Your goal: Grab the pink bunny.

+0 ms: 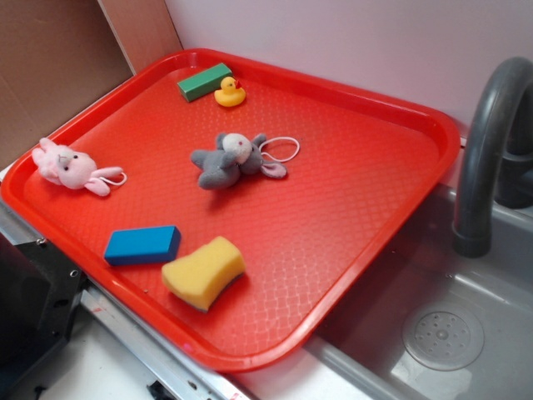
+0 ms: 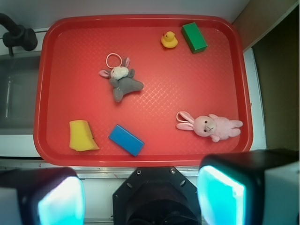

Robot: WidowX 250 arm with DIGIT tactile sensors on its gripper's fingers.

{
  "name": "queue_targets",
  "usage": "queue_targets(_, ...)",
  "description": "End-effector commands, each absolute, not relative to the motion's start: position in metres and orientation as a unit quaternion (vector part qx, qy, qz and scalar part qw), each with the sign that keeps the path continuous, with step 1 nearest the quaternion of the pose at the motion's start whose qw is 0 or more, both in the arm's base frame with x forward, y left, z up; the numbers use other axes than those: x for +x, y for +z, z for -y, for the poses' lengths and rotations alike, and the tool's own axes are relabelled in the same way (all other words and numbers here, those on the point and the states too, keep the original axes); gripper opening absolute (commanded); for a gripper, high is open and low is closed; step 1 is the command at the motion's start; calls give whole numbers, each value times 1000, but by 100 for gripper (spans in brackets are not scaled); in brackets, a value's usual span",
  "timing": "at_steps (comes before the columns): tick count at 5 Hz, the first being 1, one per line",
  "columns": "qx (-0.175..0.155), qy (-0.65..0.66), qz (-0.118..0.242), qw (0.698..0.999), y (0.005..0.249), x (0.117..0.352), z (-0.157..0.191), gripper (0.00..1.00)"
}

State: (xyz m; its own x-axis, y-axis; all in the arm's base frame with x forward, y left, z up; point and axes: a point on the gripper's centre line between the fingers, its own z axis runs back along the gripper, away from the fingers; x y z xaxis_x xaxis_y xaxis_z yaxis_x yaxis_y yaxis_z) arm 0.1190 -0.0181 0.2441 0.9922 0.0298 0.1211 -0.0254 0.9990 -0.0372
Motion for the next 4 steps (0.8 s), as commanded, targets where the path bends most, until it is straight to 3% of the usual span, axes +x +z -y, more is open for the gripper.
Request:
queue_targets(1,-18,14,61,998,244,119,18,100)
queue_targets(2,40,-109,90,989,249,150,-8,100)
queue_targets(3,70,-225,103,966,251,178,-25,100)
queue_targets(4,110,-323,47,939,233,199,-36,100)
